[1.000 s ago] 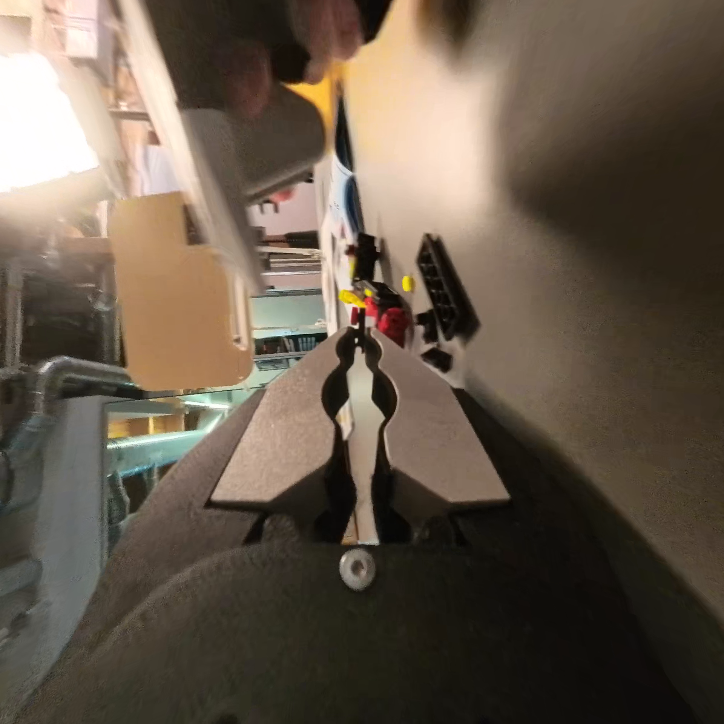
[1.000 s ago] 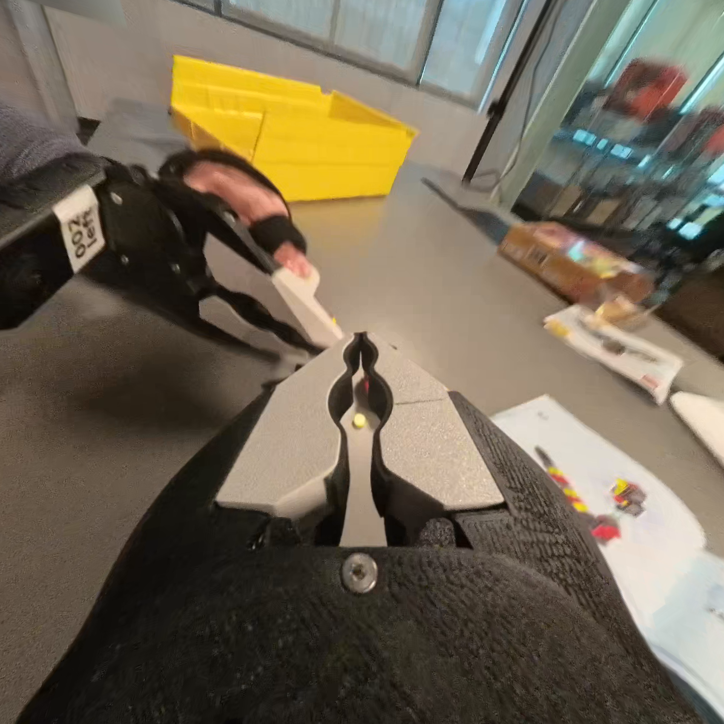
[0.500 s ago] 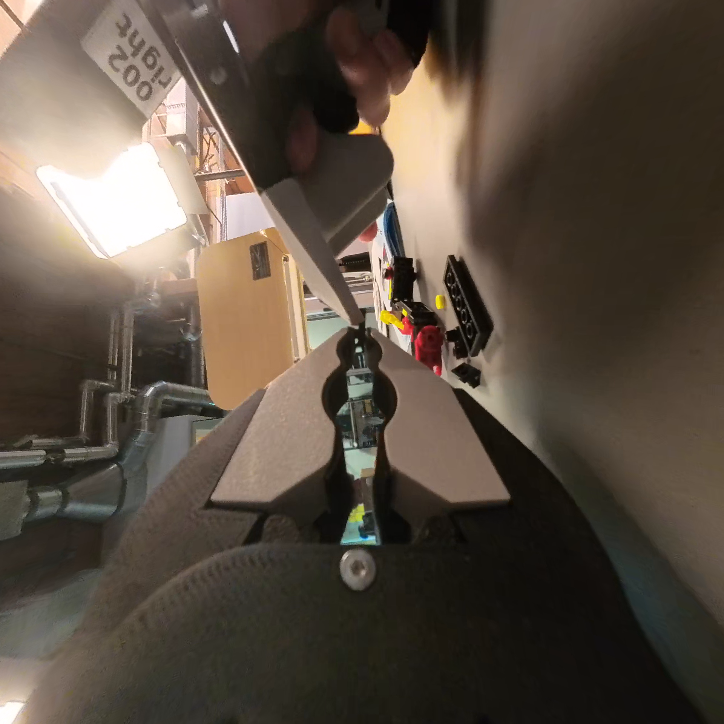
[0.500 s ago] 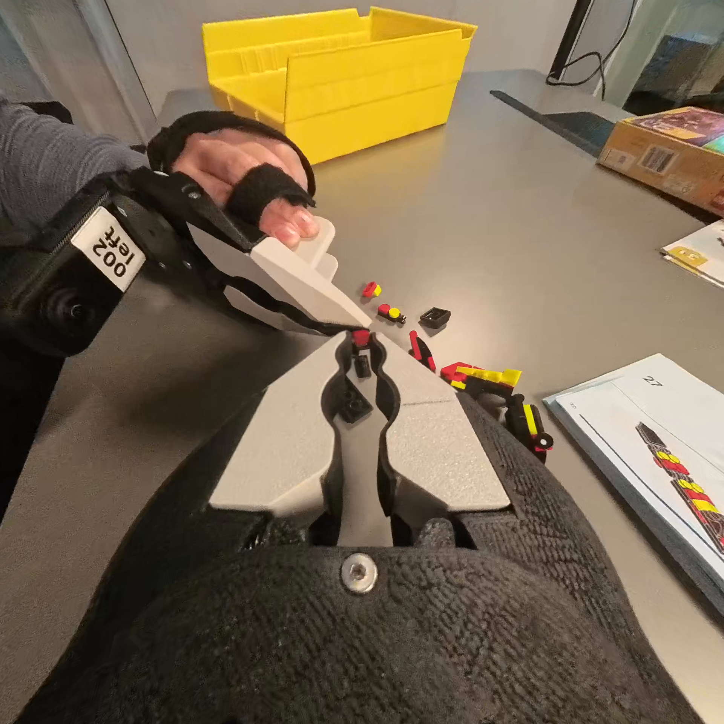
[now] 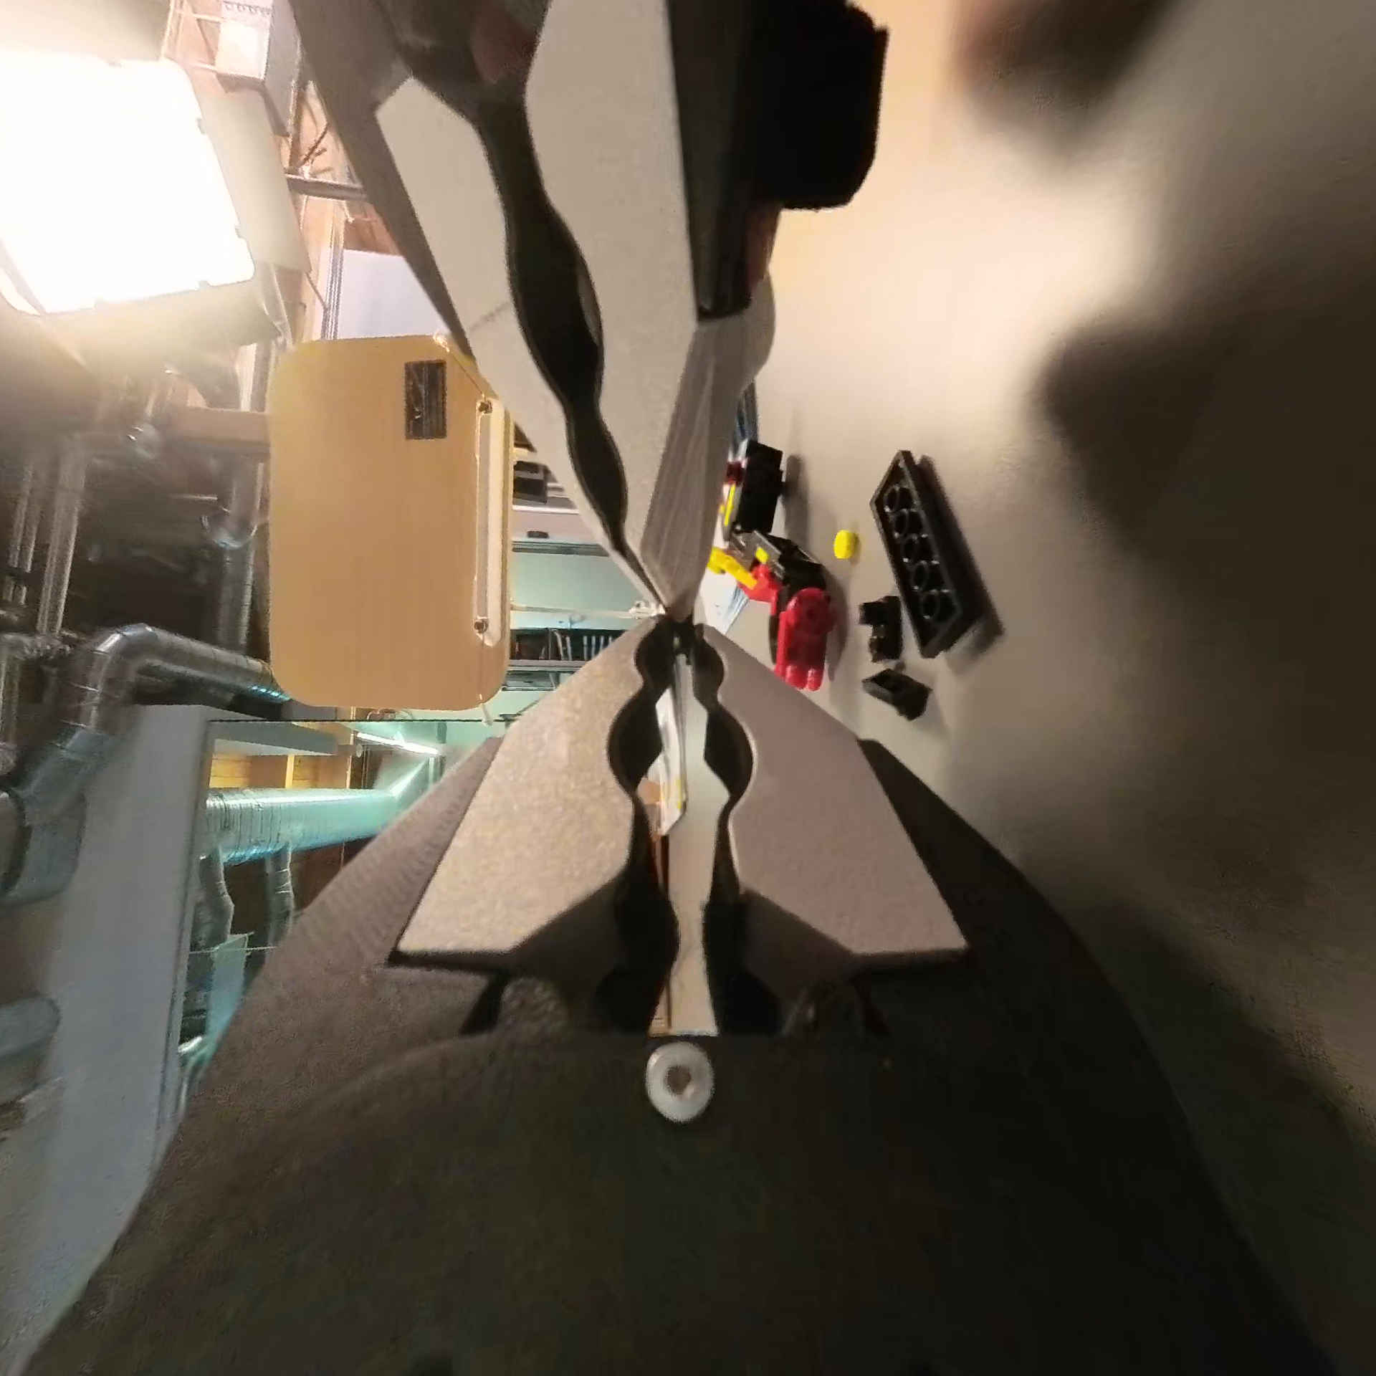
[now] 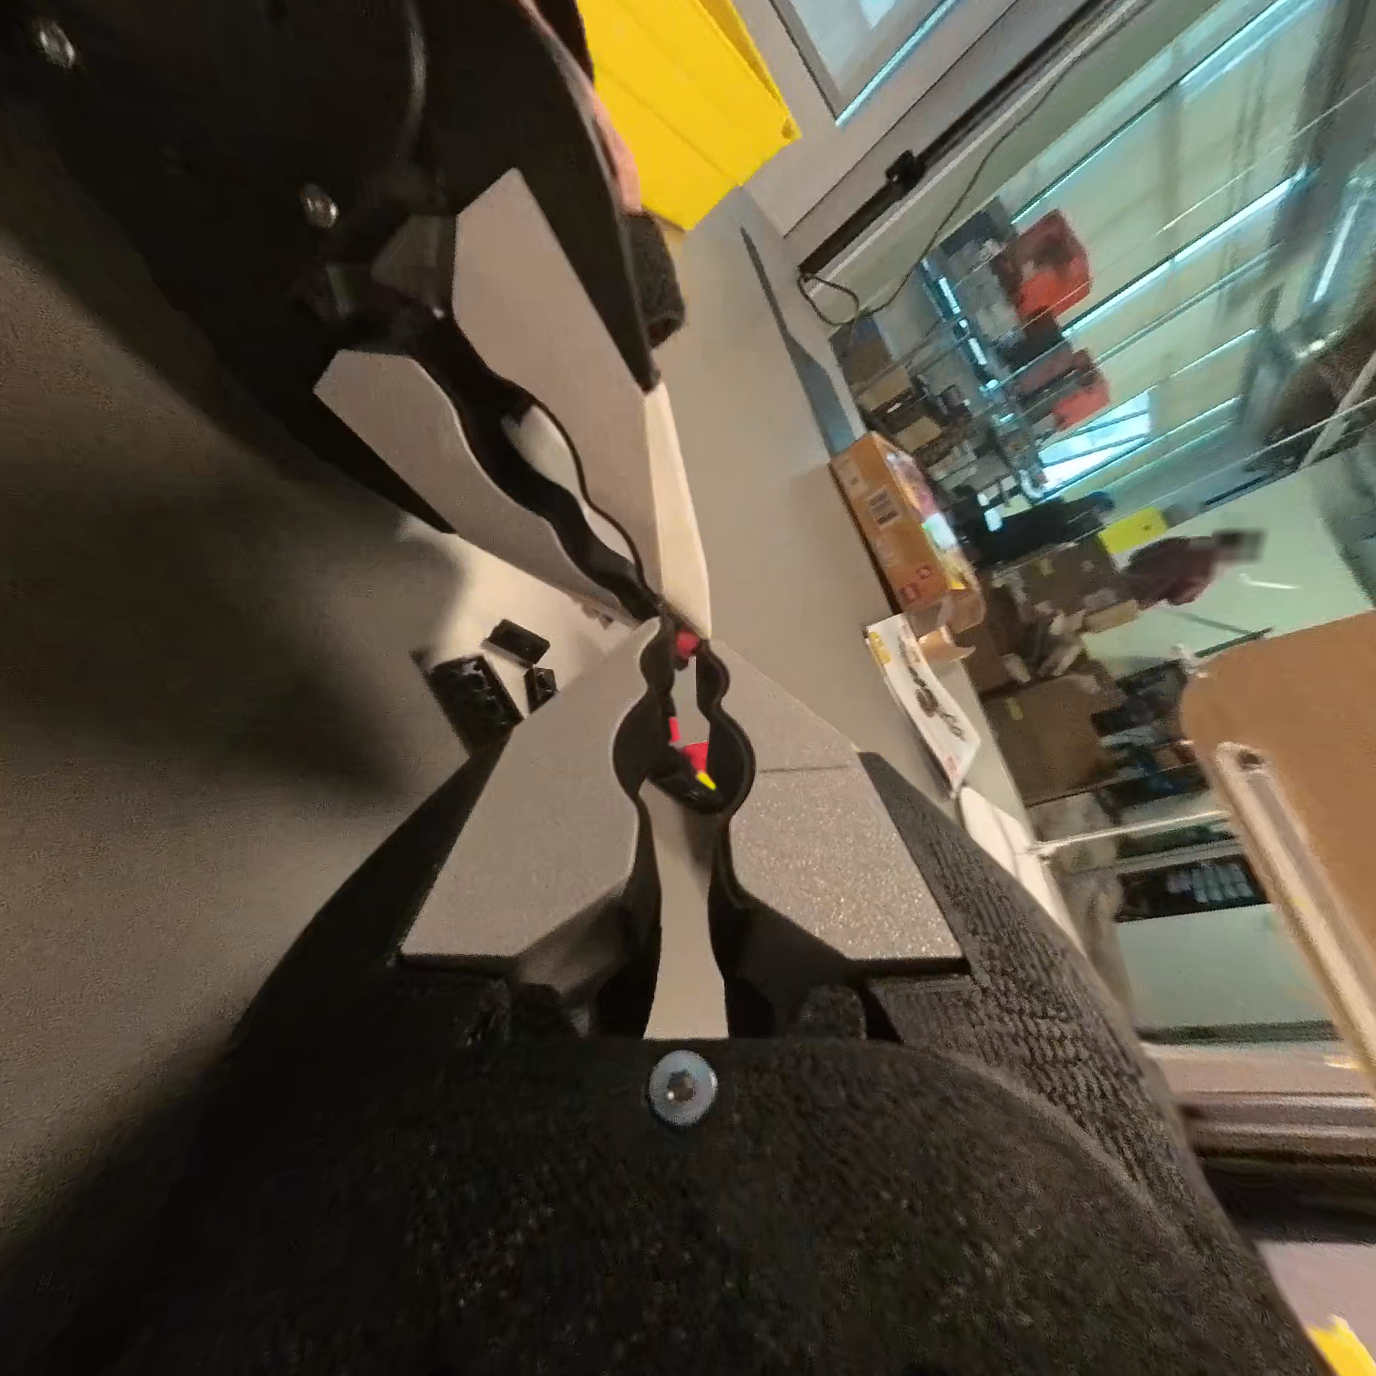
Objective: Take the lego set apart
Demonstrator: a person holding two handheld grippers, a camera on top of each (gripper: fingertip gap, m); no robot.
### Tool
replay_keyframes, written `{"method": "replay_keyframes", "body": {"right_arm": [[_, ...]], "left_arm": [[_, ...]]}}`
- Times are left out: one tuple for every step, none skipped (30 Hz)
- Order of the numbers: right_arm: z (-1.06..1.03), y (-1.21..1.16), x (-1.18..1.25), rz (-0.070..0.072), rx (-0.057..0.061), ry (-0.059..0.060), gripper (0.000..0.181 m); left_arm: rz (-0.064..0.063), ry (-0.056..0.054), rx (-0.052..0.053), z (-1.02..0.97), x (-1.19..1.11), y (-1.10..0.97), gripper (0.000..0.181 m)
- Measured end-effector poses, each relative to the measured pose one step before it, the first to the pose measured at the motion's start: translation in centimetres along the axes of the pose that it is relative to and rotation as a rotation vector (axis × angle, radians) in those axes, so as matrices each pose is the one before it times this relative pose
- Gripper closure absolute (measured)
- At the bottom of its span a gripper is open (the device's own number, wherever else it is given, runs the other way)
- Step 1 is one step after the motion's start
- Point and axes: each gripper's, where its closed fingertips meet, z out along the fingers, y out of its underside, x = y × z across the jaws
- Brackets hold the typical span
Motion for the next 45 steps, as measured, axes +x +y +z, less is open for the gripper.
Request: {"method": "replay_keyframes", "body": {"right_arm": [[0.014, -0.081, 0.044, -0.0327, -0.0029, 0.0197, 0.180], [0.049, -0.048, -0.026, -0.0176, -0.0019, 0.0112, 0.179], [0.067, -0.017, -0.075, 0.0214, 0.0041, -0.0065, 0.180], [0.015, -0.093, 0.066, 0.0620, 0.0170, -0.0154, 0.180], [-0.070, -0.213, 0.170, 0.0839, 0.0275, -0.0201, 0.179], [-0.057, -0.177, 0.146, 0.0951, 0.0281, -0.0247, 0.179], [-0.064, -0.213, 0.141, 0.0797, 0.0294, -0.0210, 0.178], [-0.051, -0.192, 0.086, 0.0508, 0.0217, -0.0131, 0.179], [0.002, -0.111, 0.035, 0.0291, 0.0126, -0.0062, 0.178], [-0.029, -0.206, 0.003, 0.0226, 0.0180, -0.0045, 0.178], [-0.448, -1.510, 0.216, 0.0430, 0.0974, 0.0032, 0.177], [-0.792, -2.074, 0.770, 0.0941, 0.1151, 0.0108, 0.178], [-0.653, -1.078, 1.180, 0.0750, 0.0563, 0.0295, 0.177], [-0.532, -0.128, 1.137, 0.0172, 0.0095, 0.0357, 0.177], [-0.363, 0.358, 0.606, -0.0066, -0.0207, 0.0116, 0.177], [-0.153, 0.803, 0.291, -0.0019, -0.0399, -0.0030, 0.176], [-0.013, 0.973, 0.309, -0.0040, -0.0427, 0.0051, 0.176], [0.086, 0.729, 0.220, -0.0322, -0.0329, 0.0116, 0.176], [0.172, 0.618, 0.141, -0.0573, -0.0360, 0.0161, 0.177], [0.228, 0.700, 0.137, -0.0629, -0.0413, 0.0231, 0.177], [0.239, 0.619, 0.133, -0.0531, -0.0330, 0.0252, 0.176], [0.163, 0.407, 0.209, -0.0367, -0.0157, 0.0282, 0.176], [0.042, 0.226, 0.427, -0.0276, -0.0017, 0.0389, 0.176], [-0.090, 0.119, 0.733, -0.0300, 0.0048, 0.0552, 0.177], [-0.185, 0.102, 0.940, -0.0350, 0.0084, 0.0686, 0.176], [-0.198, 0.079, 1.068, -0.0346, 0.0100, 0.0773, 0.176], [-0.186, -0.018, 1.088, -0.0289, 0.0094, 0.0749, 0.176], [-0.151, -0.034, 0.876, -0.0155, 0.0050, 0.0582, 0.176], [-0.090, 0.006, 0.548, -0.0054, 0.0001, 0.0347, 0.176], [-0.030, 0.060, 0.264, -0.0041, -0.0037, 0.0172, 0.176], [0.001, 0.103, 0.098, -0.0070, -0.0066, 0.0080, 0.176], [0.013, 0.082, 0.068, -0.0089, -0.0060, 0.0074, 0.176], [-0.010, 0.008, 0.068, -0.0077, -0.0013, 0.0067, 0.176], [0.012, -0.003, -0.028, -0.0017, 0.0011, -0.0003, 0.176], [0.044, 0.039, -0.013, 0.0032, -0.0016, -0.0013, 0.176], [0.048, 0.050, 0.058, 0.0041, -0.0020, 0.0026, 0.176], [0.031, 0.051, 0.061, 0.0060, -0.0014, 0.0013, 0.176], [0.028, 0.058, 0.080, 0.0075, -0.0019, 0.0022, 0.176], [0.015, 0.053, 0.132, 0.0066, -0.0017, 0.0054, 0.176], [0.019, 0.070, 0.129, 0.0070, -0.0020, 0.0054, 0.176], [0.019, 0.083, 0.119, 0.0079, -0.0033, 0.0043, 0.176], [0.019, 0.111, 0.164, 0.0054, -0.0052, 0.0076, 0.176], [0.014, 0.131, 0.200, 0.0034, -0.0069, 0.0108, 0.176], [0.019, 0.149, 0.172, 0.0048, -0.0073, 0.0083, 0.176], [0.020, 0.137, 0.133, 0.0056, -0.0064, 0.0055, 0.176]], "left_arm": [[-0.0094, 0.0004, 0.0019, -0.012, -0.052, 0.033, 0.177], [-0.0040, 0.0013, 0.0014, -0.047, 0.016, 0.053, 0.177], [0.0038, 0.0034, -0.0002, -0.050, 0.090, 0.074, 0.177], [0.0080, -0.0066, -0.0003, -0.032, -0.028, 0.052, 0.177], [0.0076, -0.0201, 0.0020, -0.064, -0.314, -0.026, 0.178], [-0.0074, -0.0081, 0.0012, -0.039, -0.207, -0.011, 0.178], [-0.0084, -0.0104, 0.0025, -0.018, -0.238, -0.005, 0.177], [-0.0020, -0.0093, 0.0031, -0.035, -0.214, -0.021, 0.177], [-0.0069, -0.0060, 0.0019, -0.023, -0.128, 0.006, 0.177], [-0.0060, 0.0040, 0.0020, -0.050, 0.026, 0.025, 0.178], [0.0167, 0.0594, -0.0294, 0.086, 0.969, 0.576, 0.178], [0.0302, 0.0615, -0.0836, 0.521, 1.593, 1.640, 0.178], [0.0814, -0.0134, 0.0062, 0.103, 0.314, 0.258, 0.178], [-0.0145, -0.0131, 0.0330, -0.227, -0.238, -0.426, 0.178], [-0.0623, 0.0086, -0.0030, -0.002, -0.219, 0.027, 0.178], [-0.0233, -0.0275, -0.0103, 0.036, -0.667, 0.250, 0.178], [-0.0100, -0.0215, 0.0002, 0.009, -0.418, 0.144, 0.178], [-0.0130, 0.0019, -0.0080, 0.082, -0.004, 0.205, 0.178], [-0.0057, -0.0094, -0.0104, 0.061, -0.118, 0.208, 0.178], [-0.0066, -0.0194, -0.0013, -0.034, -0.310, 0.079, 0.178], [-0.0148, -0.0210, 0.0056, -0.125, -0.413, -0.009, 0.177], [-0.0274, -0.0177, 0.0058, -0.108, -0.392, 0.037, 0.177], [-0.0381, -0.0164, 0.0029, -0.084, -0.432, 0.199, 0.177], [-0.0462, -0.0187, 0.0015, -0.077, -0.554, 0.317, 0.177], [-0.0586, -0.0186, 0.0028, -0.090, -0.656, 0.343, 0.177], [-0.0691, -0.0159, 0.0023, -0.093, -0.713, 0.359, 0.177], [-0.0755, -0.0208, 0.0024, -0.149, -0.871, 0.347, 0.177], [-0.0781, -0.0307, 0.0070, -0.292, -1.147, 0.249, 0.178], [-0.0808, -0.0382, 0.0137, -0.464, -1.451, 0.067, 0.178], [-0.0804, -0.0495, 0.0120, -0.700, -1.869, -0.135, 0.178], [-0.0735, -0.0718, 0.0087, -0.939, -2.458, -0.434, 0.178], [-0.0705, -0.0810, 0.0064, -1.202, -2.808, -0.787, 0.178], [-0.0729, -0.0734, 0.0011, -1.391, -2.851, -0.938, 0.178], [-0.0744, -0.0612, -0.0168, -1.391, -2.793, -0.690, 0.178], [-0.0676, -0.0545, -0.0445, -1.236, -2.797, -0.242, 0.178], [-0.0539, -0.0408, -0.0722, -0.944, -2.724, 0.304, 0.178], [-0.0442, -0.0240, -0.1004, -0.611, -2.568, 0.914, 0.178], [-0.0390, -0.0144, -0.1290, -0.279, -2.435, 1.536, 0.174], [-0.0291, -0.0143, -0.1393, 0.034, -2.386, 1.912, 0.167], [-0.0229, -0.0285, -0.1355, 0.339, -2.436, 2.104, 0.160], [-0.0081, -0.0248, -0.1361, 0.625, -2.167, 2.228, 0.161], [0.0022, -0.0187, -0.1350, 0.861, -1.804, 2.254, 0.165], [-0.0014, -0.0057, -0.1242, 1.040, -1.353, 2.055, 0.167], [-0.0083, 0.0251, -0.1238, 1.132, -0.685, 1.938, 0.167], [-0.0136, 0.0380, -0.1115, 1.073, -0.326, 1.593, 0.165]]}}
